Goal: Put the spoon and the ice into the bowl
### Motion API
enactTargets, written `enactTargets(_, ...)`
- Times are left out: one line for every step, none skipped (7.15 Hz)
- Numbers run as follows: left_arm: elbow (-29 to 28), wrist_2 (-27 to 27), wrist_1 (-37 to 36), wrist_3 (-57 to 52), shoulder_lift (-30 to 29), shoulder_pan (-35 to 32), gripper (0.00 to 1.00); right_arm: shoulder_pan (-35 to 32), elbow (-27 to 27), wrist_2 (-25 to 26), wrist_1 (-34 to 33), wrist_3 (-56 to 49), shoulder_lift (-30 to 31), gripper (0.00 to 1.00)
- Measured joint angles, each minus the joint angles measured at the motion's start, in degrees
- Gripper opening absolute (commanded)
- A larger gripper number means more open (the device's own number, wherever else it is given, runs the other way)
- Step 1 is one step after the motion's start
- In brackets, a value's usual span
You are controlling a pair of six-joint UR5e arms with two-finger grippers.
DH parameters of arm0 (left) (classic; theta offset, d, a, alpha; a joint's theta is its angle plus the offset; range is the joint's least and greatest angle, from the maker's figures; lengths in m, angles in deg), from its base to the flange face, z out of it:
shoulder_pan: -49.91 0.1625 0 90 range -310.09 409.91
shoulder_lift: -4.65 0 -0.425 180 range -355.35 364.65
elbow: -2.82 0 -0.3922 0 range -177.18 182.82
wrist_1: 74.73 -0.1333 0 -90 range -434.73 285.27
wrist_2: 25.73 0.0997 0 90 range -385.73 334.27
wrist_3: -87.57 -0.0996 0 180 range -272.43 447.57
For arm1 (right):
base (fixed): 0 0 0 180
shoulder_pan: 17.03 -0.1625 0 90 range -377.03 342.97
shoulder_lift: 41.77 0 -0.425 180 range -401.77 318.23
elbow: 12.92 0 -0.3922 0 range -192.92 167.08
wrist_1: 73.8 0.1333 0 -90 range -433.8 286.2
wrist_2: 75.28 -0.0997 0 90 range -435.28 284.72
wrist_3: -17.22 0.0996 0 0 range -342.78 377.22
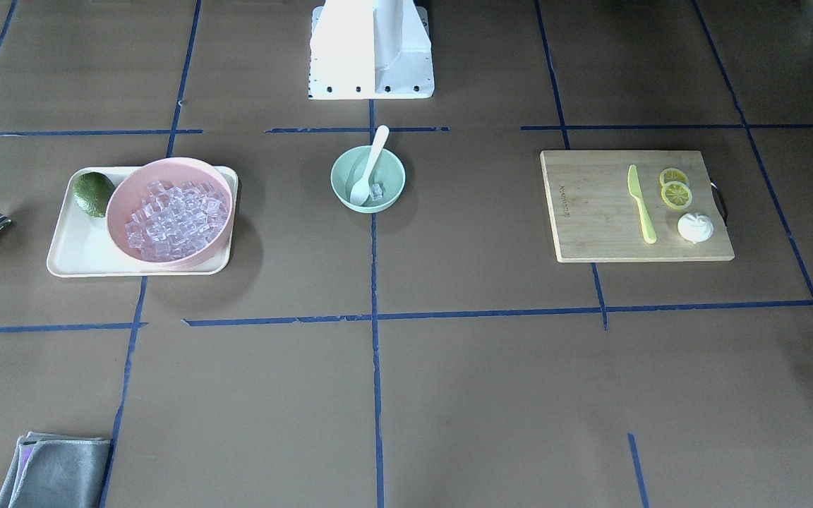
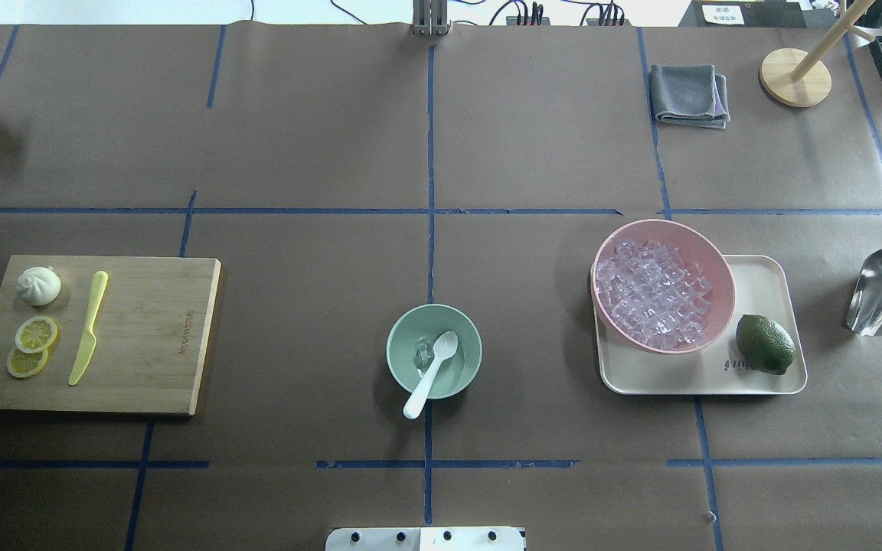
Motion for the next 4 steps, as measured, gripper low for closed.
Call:
enactTargets(0.0, 0.0, 0.0, 0.0, 0.0, 0.0, 1.0, -4.2, -3.2, -0.7, 0.0, -5.2, 1.4, 1.0)
enactTargets(0.0, 0.0, 0.0, 0.0, 0.0, 0.0, 1.0, -6.9, -4.3, -1.2, 0.1, -7.3, 3.2, 1.0)
enactTargets(0.0, 0.0, 0.1, 0.0, 0.0, 0.0, 1.0, -8.3, -4.8, -1.3, 0.1, -8.0, 4.3, 1.0)
enactTargets(0.0, 0.0, 0.1, 0.0, 0.0, 0.0, 1.0, -8.8, -4.9, -1.2, 0.4, -8.1, 5.1, 1.0)
